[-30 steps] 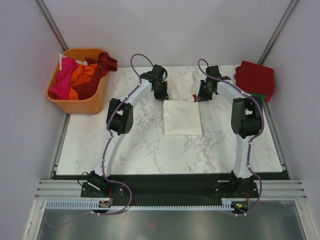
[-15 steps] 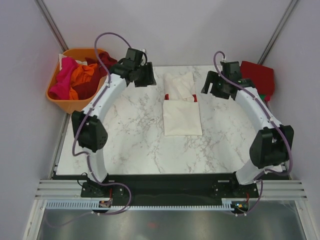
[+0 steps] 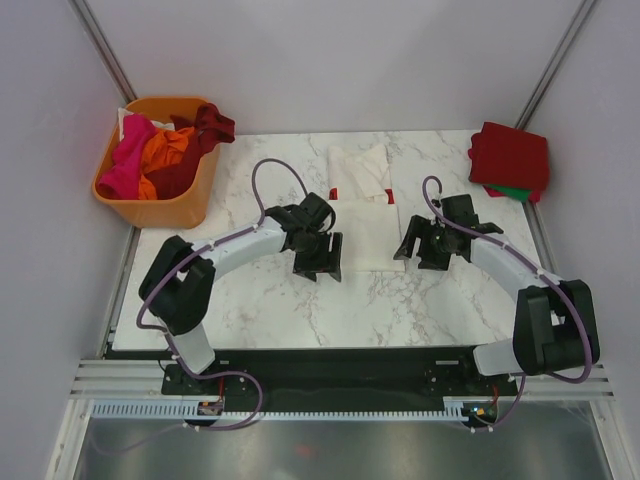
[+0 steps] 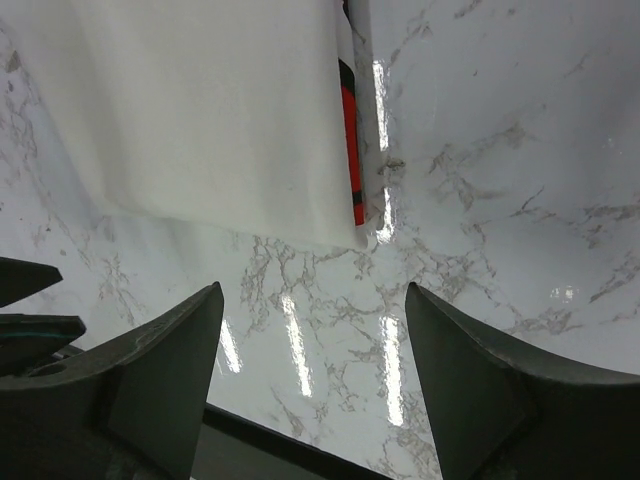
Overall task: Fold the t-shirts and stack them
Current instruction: Fold the tshirt
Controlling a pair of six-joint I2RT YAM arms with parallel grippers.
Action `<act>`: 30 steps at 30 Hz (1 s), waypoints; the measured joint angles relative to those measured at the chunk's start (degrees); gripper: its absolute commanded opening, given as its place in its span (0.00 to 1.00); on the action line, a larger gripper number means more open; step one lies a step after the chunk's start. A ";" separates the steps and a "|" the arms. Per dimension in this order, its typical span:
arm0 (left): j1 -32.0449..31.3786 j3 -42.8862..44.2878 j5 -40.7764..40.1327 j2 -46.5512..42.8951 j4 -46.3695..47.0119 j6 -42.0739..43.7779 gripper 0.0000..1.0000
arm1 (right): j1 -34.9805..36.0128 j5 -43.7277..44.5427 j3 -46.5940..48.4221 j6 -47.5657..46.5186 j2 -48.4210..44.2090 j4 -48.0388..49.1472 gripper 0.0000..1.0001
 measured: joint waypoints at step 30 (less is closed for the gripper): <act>-0.66 -5.60 -7.98 6.29 16.68 -5.40 0.52 | -0.02 -1.73 -4.00 0.24 4.87 9.73 0.78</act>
